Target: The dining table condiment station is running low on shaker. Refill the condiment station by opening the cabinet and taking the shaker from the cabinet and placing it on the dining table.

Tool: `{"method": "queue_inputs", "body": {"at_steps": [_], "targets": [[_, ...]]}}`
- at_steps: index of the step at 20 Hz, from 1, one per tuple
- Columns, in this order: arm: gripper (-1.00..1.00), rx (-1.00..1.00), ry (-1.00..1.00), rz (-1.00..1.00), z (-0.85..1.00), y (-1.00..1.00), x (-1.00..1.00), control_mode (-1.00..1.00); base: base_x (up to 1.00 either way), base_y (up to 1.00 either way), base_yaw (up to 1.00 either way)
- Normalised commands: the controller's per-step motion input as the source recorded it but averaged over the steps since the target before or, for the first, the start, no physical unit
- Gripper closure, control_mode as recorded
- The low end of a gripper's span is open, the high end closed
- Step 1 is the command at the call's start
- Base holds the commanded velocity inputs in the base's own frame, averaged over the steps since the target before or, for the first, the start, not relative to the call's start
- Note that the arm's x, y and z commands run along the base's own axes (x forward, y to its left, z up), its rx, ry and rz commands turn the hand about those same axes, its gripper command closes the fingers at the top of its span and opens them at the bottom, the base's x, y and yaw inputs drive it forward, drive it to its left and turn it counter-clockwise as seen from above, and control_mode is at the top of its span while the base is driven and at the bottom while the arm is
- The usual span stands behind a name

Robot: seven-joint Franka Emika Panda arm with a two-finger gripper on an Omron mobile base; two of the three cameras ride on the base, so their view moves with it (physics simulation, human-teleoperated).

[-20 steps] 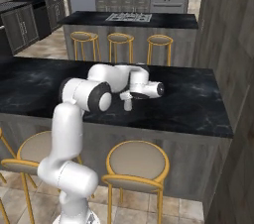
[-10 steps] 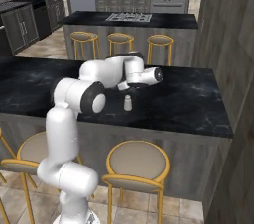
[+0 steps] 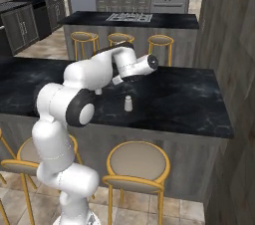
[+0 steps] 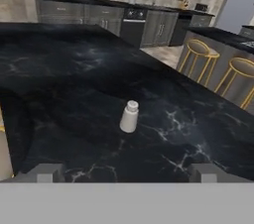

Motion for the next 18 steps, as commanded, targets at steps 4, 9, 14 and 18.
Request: {"method": "queue_inputs", "body": {"at_steps": [4,9,14,18], "targets": [[-1.00,-0.10,-0.08,-0.01,0.46,0.19,-0.70,-1.00,0.00,0.00,0.00],[-1.00,-0.09,-0.07,-0.03,0.50,0.14,-0.73,-1.00,0.00,0.00,0.00],[-1.00,-0.11,-0.09,-0.03,0.58,0.12,-0.72,-1.00,0.00,0.00,0.00],[-1.00,-0.13,-0.12,-0.03,0.55,0.13,-0.81,-1.00,0.00,0.00,0.00]]}}
